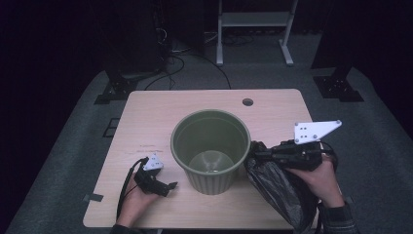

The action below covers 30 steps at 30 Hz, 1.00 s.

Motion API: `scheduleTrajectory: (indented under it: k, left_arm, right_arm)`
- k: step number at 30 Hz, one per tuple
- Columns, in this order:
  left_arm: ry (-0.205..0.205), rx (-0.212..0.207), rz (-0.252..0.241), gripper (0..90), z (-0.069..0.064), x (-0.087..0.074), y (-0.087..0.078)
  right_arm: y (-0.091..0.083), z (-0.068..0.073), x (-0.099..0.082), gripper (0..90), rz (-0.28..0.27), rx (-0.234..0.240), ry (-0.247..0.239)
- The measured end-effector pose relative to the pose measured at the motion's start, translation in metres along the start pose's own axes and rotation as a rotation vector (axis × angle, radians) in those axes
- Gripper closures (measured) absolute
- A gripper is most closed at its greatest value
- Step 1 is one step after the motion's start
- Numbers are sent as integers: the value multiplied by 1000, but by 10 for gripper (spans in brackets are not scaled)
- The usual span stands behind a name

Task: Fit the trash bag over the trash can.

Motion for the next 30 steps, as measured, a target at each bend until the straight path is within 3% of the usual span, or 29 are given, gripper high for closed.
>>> scheduleTrajectory:
  k: [10,13,28,30]
  left_arm:
    - [0,0,-2,0,0,0,0]
    - [0,0,-2,0,0,0,0]
    - [0,-1,-2,0,0,0,0]
    - [0,0,-2,0,0,0,0]
  right_arm:
    - [-3,-2,36,887,-33,31,-56]
    - [-3,-4,48,887,-49,62,-74]
    - [13,-7,95,886,-50,148,-143]
    - [17,-7,101,886,-54,177,-155]
Point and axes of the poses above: each handheld gripper's, and its own axes: y roughly forward along the jaws, x roughly out of its top, z roughly to its left, the point moved 1 cm from there along y, roughly forward along the jaws, and after that the axes turned 15 degrees about z, right-handed, at the moved point
